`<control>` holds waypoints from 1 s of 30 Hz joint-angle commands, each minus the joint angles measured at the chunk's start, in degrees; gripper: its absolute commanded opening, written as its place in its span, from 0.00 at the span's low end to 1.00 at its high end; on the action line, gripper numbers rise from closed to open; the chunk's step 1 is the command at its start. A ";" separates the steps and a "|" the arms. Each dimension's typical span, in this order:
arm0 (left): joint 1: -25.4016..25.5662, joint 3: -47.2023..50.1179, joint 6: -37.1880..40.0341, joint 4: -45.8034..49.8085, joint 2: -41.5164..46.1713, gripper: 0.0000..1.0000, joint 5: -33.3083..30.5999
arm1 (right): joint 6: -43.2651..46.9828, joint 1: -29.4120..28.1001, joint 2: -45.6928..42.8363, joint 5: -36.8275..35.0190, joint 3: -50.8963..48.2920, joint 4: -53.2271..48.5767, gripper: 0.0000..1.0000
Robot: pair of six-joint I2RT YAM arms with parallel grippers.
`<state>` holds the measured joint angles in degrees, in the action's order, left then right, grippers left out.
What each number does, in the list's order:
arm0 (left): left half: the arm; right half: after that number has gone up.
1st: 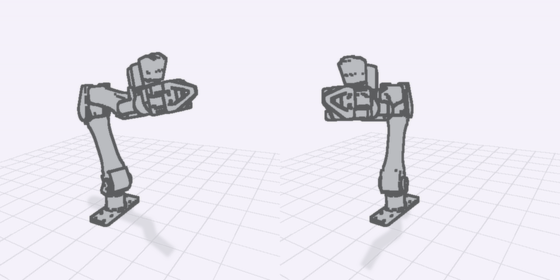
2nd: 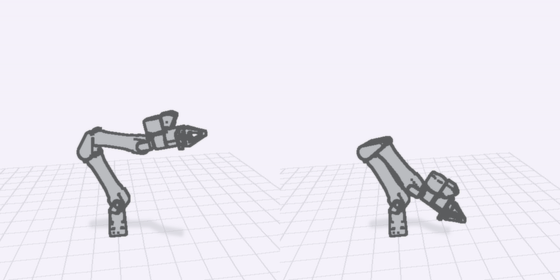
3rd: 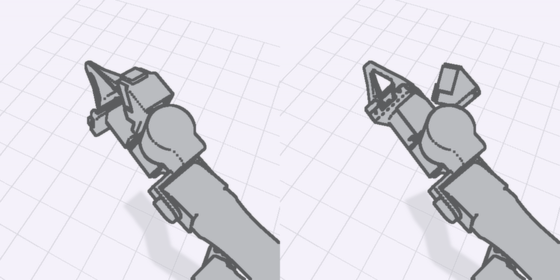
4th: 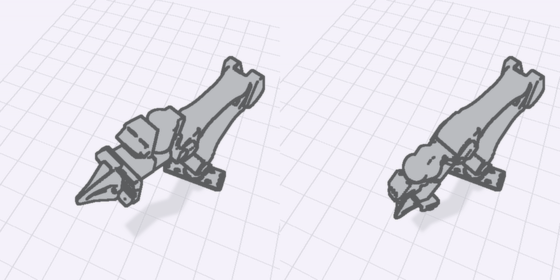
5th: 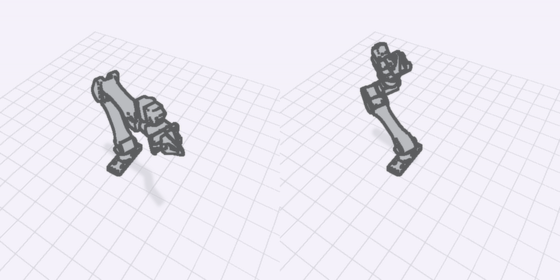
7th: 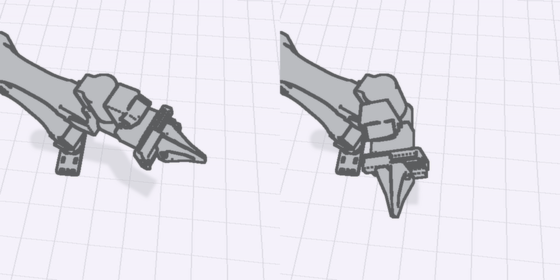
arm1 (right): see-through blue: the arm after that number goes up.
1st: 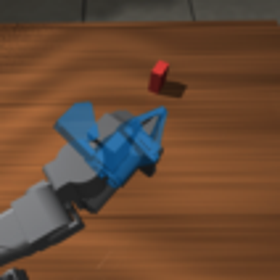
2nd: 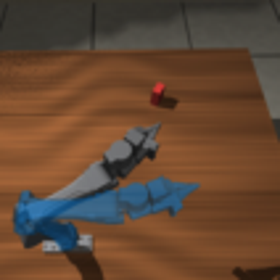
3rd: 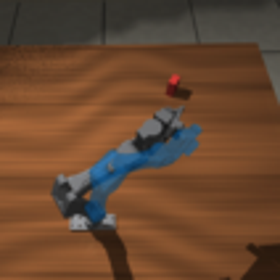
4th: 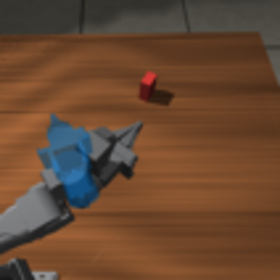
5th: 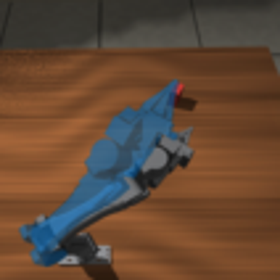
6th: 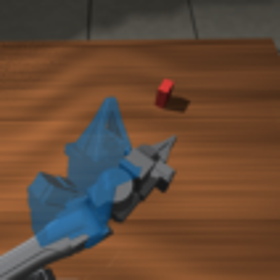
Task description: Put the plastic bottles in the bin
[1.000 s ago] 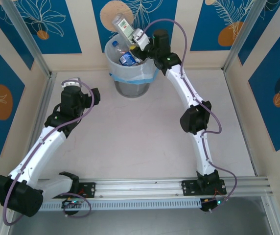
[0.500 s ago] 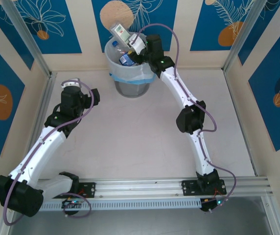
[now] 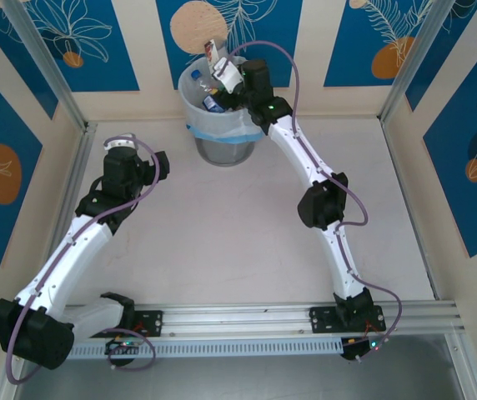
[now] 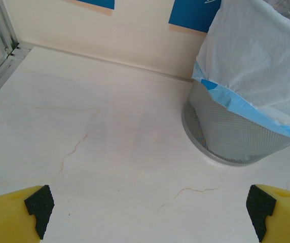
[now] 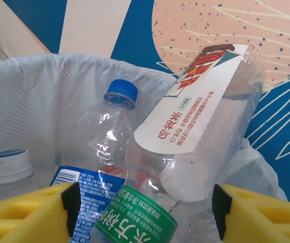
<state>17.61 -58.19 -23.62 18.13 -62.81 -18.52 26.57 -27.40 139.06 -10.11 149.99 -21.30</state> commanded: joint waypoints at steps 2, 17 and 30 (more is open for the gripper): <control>-0.93 0.63 -0.60 0.68 1.46 0.99 -0.54 | -3.10 -0.38 -8.39 1.53 -1.92 1.97 0.72; -1.20 0.72 -1.06 0.07 0.75 0.99 -0.58 | -16.95 0.40 -21.04 0.47 -18.16 6.65 0.77; -7.54 16.40 12.39 -15.09 3.75 0.99 -11.08 | -24.11 7.87 -61.63 -3.63 -78.86 28.63 0.99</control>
<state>11.97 -46.39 -16.40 10.61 -60.42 -26.63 6.13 -22.52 83.79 -9.26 77.84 1.54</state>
